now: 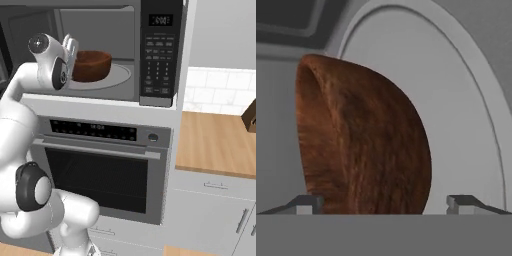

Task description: Open the microwave, place the bowl with waffle inside the microwave, then close the microwave door and turn it on.

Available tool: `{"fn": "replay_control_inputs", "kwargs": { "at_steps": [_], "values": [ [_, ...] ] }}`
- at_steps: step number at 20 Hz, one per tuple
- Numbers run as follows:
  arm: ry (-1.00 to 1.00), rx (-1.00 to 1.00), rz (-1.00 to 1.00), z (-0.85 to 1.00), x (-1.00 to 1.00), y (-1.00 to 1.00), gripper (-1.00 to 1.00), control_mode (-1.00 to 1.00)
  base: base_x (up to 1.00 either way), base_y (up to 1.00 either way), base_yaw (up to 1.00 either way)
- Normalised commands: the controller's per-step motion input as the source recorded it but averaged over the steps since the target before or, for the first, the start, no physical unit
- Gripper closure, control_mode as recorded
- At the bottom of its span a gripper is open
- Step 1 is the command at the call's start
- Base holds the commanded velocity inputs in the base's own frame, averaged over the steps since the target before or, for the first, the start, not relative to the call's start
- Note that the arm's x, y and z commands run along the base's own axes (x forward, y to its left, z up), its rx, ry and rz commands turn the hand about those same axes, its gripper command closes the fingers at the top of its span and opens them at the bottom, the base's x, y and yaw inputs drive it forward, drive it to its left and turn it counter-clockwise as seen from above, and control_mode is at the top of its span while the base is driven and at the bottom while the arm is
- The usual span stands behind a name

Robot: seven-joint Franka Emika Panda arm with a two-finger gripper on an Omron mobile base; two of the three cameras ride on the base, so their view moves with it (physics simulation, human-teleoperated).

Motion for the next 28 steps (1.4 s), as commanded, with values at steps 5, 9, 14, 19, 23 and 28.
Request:
{"fn": "replay_control_inputs", "kwargs": {
  "at_steps": [5, 9, 14, 19, 23, 28],
  "values": [
    [-0.06, 0.0, 0.0, 0.0, -0.13, 0.01, -1.0, -1.0, 0.0, 0.0, 0.0],
    [-0.13, 0.0, 0.0, 0.41, -0.76, -0.01, -1.0, -1.0, 0.0, 0.0, 0.0],
    [-0.01, 0.0, 0.0, 0.56, -1.0, 0.0, -1.0, -1.0, 0.0, 0.0, 0.0],
    [0.04, 0.0, -0.04, 0.32, -1.0, -0.03, -1.0, -1.0, 0.0, 0.0, 0.0],
    [0.09, 0.0, -0.04, 0.04, -0.95, 0.0, -1.0, -1.0, 0.0, 0.0, 0.0],
    [0.09, 0.0, 0.0, -0.09, -0.71, -0.13, -1.0, -1.0, 0.0, 0.0, 0.0]
  ]
}}
